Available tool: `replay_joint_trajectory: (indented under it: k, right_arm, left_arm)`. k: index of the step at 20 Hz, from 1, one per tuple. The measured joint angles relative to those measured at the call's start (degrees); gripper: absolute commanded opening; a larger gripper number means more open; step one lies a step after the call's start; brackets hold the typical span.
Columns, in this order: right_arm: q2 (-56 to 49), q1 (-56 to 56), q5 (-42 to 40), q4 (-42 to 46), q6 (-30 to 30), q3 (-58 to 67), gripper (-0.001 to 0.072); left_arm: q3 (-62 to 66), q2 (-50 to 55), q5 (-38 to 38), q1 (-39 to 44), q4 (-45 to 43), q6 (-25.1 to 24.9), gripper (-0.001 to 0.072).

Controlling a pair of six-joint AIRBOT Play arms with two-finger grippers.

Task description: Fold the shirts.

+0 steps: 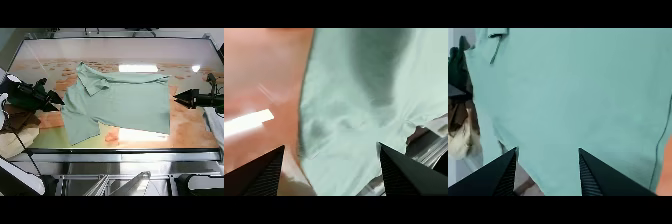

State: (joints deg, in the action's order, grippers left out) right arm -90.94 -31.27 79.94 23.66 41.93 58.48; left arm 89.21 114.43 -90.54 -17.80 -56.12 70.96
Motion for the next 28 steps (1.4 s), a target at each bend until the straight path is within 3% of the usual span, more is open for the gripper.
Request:
replay_joint_trajectory:
  k: [2, 4, 5, 7, 8, 9, 10, 14, 16, 20, 22, 27, 28]
  right_arm:
    - [0.2, -0.1, 0.5, -0.2, 0.0, -0.2, 0.0429]
    - [0.3, -0.2, 0.8, -0.2, 0.0, -0.3, 0.0430]
    - [0.4, -0.2, 1.0, -0.2, 0.0, -0.3, 0.0429]
    - [0.5, -0.2, 1.4, -0.3, 0.0, -0.3, 0.0427]
    - [0.5, -0.3, 1.5, -0.1, 0.1, -0.3, 0.0422]
    - [0.5, -0.5, 1.6, 0.8, 0.8, -0.4, 0.0379]
    - [0.5, -0.9, 1.8, 2.1, 1.9, -0.4, 0.0377]
    - [1.0, -3.2, 0.9, 11.5, 8.1, -3.0, 0.0381]
    - [1.4, -4.2, -0.4, 16.3, 10.9, -5.9, 0.0468]
    - [1.9, -4.5, -3.2, 20.3, 13.8, -13.6, 0.0468]
    - [1.8, -3.5, -4.3, 20.2, 14.1, -16.5, 0.0415]
    - [0.7, 1.7, -3.2, 19.3, 13.1, -19.5, 0.0400]
    - [0.6, 2.8, -3.2, 18.8, 12.8, -19.7, 0.0320]
  left_arm:
    - [-0.2, 0.6, 0.0, 1.4, 1.6, -0.9, 0.0690]
    - [-0.3, 1.6, 0.6, 2.6, 4.3, -2.6, 0.0400]
    - [-0.4, 2.2, 1.5, 3.0, 5.9, -3.8, 0.0351]
    - [-0.5, 2.7, 2.8, 3.6, 8.5, -5.7, 0.0349]
    - [-0.5, 2.9, 2.9, 3.6, 9.5, -6.3, 0.0232]
    - [-0.5, 3.1, 3.1, 3.5, 9.9, -6.7, 0.0052]
    - [-0.5, 3.2, 3.1, 3.2, 9.9, -7.2, 0.0019]
    - [-0.5, 3.4, -0.4, 1.8, 10.6, -8.1, 0.0019]
    - [-0.5, 3.4, -1.8, 1.2, 11.0, -8.2, 0.0018]
    - [-0.5, 3.3, -3.5, 0.9, 11.9, -8.5, 0.0018]
    - [-0.5, 3.3, -3.8, 0.8, 12.1, -8.5, 0.0018]
    - [-0.5, 3.3, -4.5, 0.8, 12.3, -8.5, 0.0018]
    - [-0.5, 3.3, -4.7, 0.8, 12.3, -8.5, 0.0018]
